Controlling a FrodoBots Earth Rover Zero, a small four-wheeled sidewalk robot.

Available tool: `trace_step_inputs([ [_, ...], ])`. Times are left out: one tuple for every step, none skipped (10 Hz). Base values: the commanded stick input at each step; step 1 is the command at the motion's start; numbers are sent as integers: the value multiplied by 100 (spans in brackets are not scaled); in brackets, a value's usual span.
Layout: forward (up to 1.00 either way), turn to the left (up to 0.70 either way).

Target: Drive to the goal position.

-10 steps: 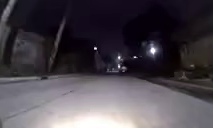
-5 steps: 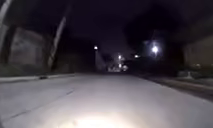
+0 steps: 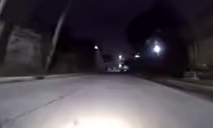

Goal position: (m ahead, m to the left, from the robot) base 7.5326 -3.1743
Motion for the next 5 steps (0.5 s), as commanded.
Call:
trace_step_inputs([
  [70,-35],
  [70,-35],
  [70,-28],
  [70,-6],
  [70,0],
])
